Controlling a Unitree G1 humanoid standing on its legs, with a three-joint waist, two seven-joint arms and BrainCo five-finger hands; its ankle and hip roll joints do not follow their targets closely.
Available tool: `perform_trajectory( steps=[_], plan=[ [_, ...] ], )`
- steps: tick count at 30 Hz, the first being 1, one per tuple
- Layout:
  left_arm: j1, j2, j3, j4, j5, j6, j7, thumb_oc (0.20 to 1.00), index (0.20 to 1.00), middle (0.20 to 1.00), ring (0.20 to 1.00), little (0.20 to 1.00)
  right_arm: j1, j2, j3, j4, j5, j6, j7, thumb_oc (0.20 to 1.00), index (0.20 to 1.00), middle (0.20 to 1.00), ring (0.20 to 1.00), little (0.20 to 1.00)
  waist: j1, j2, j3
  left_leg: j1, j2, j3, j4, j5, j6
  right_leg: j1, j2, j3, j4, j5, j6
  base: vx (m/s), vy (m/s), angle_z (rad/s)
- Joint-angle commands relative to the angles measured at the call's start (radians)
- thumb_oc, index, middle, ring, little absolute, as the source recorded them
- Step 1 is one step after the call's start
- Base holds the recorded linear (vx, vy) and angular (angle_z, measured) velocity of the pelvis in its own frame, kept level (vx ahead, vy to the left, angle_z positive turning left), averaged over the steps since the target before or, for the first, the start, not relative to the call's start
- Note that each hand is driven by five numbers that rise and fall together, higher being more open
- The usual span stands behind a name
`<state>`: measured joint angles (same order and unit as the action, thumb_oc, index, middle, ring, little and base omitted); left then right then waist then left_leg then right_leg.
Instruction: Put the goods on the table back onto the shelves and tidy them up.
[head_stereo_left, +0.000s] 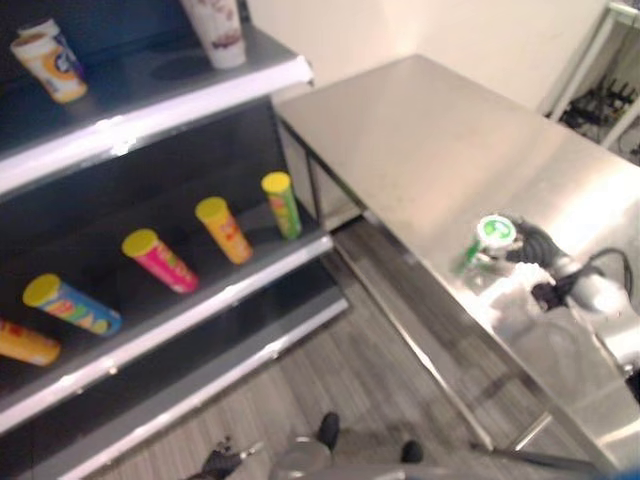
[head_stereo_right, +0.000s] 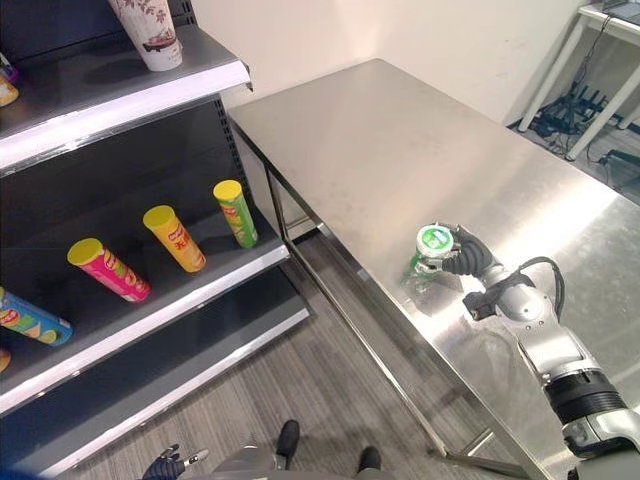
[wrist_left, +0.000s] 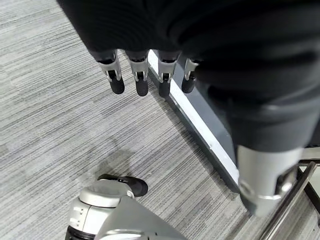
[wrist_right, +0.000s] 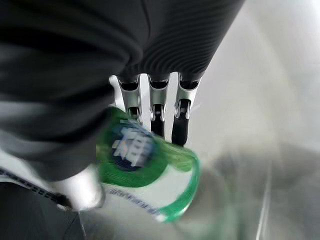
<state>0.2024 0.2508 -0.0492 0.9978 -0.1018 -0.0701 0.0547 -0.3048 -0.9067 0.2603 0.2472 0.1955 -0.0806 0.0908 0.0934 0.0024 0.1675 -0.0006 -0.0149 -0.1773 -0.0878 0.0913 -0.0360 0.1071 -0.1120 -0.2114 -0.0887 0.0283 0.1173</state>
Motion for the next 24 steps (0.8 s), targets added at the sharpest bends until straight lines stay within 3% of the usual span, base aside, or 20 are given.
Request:
perform_trajectory(
  steps=[1,12,18,20,22,24],
  plan=[
    [-0.063,0.049,-0.038,0.012,-0.008,-0.019,0.021,1.000,1.000,1.000,1.000,1.000,-0.093,-0.019,0.014,-0.042,-0.016,-0.040,-0.034,0.200,0.200,0.200,0.200,0.200,0.044,-0.039,-0.013,0.044,0.046,0.080,0.001,-0.085,-0.079,-0.022,-0.021,-0.005,0.059,-0.062,0.028,0.00,0.000,0.00],
    [-0.064,0.052,0.001,-0.021,-0.043,-0.016,0.023,1.000,1.000,1.000,1.000,1.000,-0.083,-0.001,-0.140,-0.326,-0.008,-0.100,-0.098,0.200,0.200,0.200,0.200,0.200,0.060,-0.033,-0.026,0.050,0.064,0.049,0.022,-0.079,-0.099,0.013,-0.010,-0.043,0.077,-0.094,0.006,-0.03,-0.072,0.08],
    [-0.034,0.035,0.011,-0.017,-0.078,-0.010,0.019,1.000,1.000,1.000,1.000,1.000,-0.208,0.056,-0.139,-0.424,0.017,-0.133,-0.136,0.200,0.200,0.200,0.200,0.200,0.112,-0.010,-0.002,-0.017,0.081,-0.023,0.028,-0.003,-0.145,0.045,0.028,-0.115,0.031,-0.115,-0.016,-0.13,-0.145,0.38],
    [-0.037,0.029,0.008,-0.010,-0.085,-0.005,0.023,1.000,1.000,1.000,1.000,1.000,-0.248,0.046,-0.128,-0.427,0.014,-0.134,-0.148,0.200,0.200,0.200,0.200,0.200,0.113,-0.008,0.010,-0.058,0.091,0.039,0.040,0.020,-0.151,0.048,0.018,-0.159,0.026,-0.115,-0.012,-0.16,-0.022,0.67],
    [-0.028,0.022,0.012,-0.015,-0.086,-0.001,0.019,1.000,1.000,1.000,1.000,1.000,-0.281,0.028,-0.111,-0.435,0.005,-0.128,-0.155,0.200,0.200,0.200,0.200,0.200,0.111,-0.005,0.009,-0.073,0.136,0.189,0.048,0.039,-0.149,0.043,0.002,-0.206,0.036,-0.113,-0.009,-0.13,0.052,0.79],
    [-0.020,0.018,0.017,-0.006,-0.081,0.003,0.019,1.000,1.000,1.000,1.000,1.000,-0.303,0.026,-0.098,-0.450,0.004,-0.124,-0.158,0.200,0.200,0.200,0.200,0.200,0.107,-0.004,0.001,-0.058,0.185,0.262,0.058,0.038,-0.146,0.032,-0.017,-0.244,0.059,-0.109,-0.011,-0.12,0.097,1.07]
  ],
)
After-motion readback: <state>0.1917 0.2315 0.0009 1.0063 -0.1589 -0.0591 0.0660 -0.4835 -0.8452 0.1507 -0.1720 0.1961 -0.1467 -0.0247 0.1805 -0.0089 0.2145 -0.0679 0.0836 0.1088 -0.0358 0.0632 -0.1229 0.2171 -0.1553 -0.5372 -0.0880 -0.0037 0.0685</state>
